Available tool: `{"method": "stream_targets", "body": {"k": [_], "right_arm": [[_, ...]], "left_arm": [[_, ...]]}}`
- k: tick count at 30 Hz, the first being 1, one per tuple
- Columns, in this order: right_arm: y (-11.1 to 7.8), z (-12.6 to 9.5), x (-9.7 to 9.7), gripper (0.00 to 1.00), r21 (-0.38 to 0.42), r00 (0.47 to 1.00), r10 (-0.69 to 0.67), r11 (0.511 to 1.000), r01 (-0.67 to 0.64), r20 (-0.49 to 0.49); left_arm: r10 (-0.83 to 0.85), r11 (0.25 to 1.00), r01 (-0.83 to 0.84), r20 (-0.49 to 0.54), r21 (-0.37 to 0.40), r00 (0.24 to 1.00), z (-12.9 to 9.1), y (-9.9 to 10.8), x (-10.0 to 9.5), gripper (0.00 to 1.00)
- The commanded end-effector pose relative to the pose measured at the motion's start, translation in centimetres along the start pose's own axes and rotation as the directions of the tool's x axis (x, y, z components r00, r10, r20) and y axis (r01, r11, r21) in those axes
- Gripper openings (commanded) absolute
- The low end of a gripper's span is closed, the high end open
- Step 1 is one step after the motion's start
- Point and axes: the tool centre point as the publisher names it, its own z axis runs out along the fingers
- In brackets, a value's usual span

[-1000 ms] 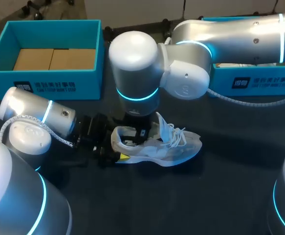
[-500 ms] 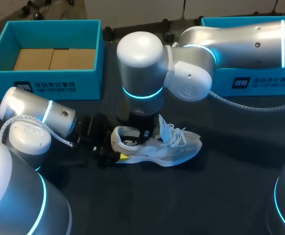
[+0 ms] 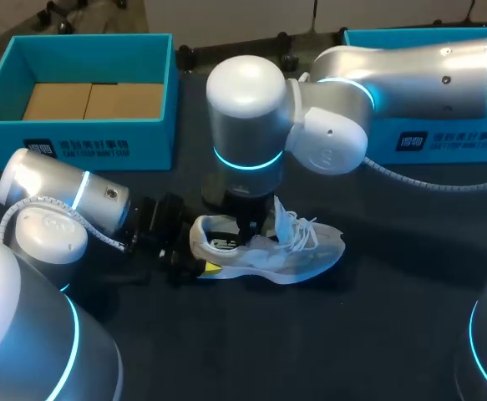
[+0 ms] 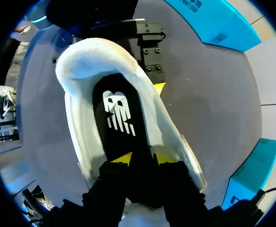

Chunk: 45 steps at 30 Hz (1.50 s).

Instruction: Take the shoe out of the shoebox, open the shoe tongue, remove and reinsert the insole, then place the shoe into the shoebox

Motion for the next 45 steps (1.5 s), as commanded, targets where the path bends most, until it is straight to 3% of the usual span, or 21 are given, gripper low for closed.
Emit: {"method": "stream_targets", "body": {"k": [1,16,23,29,32,33,38,45], "right_arm": [[0.0,0.6,-0.2,0.31,-0.007,1.000,-0.005,1.000,0.005,-0.006],[1.1,3.2,-0.5,0.34,-0.024,0.997,-0.054,0.998,0.052,-0.064],[1.0,4.7,0.7,0.32,-0.033,0.991,-0.062,0.998,0.059,-0.114],[0.7,6.1,2.1,0.19,-0.033,0.988,-0.040,0.999,0.036,-0.150],[0.6,6.7,2.6,0.00,-0.025,0.986,-0.025,0.999,0.021,-0.167],[0.5,6.8,2.6,0.00,-0.026,0.985,-0.020,1.000,0.016,-0.169],[-0.1,6.4,2.8,0.00,-0.024,0.985,-0.004,1.000,0.000,-0.171],[-1.4,3.9,2.5,0.00,-0.004,0.985,-0.018,1.000,0.018,-0.170]], "left_arm": [[0.001,1.000,-0.001,0.001,-0.004,1.000,0.1,0.1,0.2,0.00],[0.001,1.000,-0.001,0.001,-0.004,1.000,0.1,0.1,0.2,0.00],[0.001,1.000,-0.001,0.001,-0.004,1.000,0.1,0.1,0.2,0.00],[0.001,1.000,-0.001,0.001,-0.004,1.000,0.1,0.1,0.2,0.00],[0.001,1.000,-0.001,0.001,-0.004,1.000,0.1,0.1,0.2,0.00],[0.001,1.000,-0.001,0.001,-0.004,1.000,0.1,0.1,0.2,0.00],[0.001,1.000,-0.001,0.001,-0.004,1.000,0.1,0.1,0.2,0.00],[0.001,1.000,-0.001,0.001,-0.004,1.000,0.1,0.1,0.2,0.00]]}}
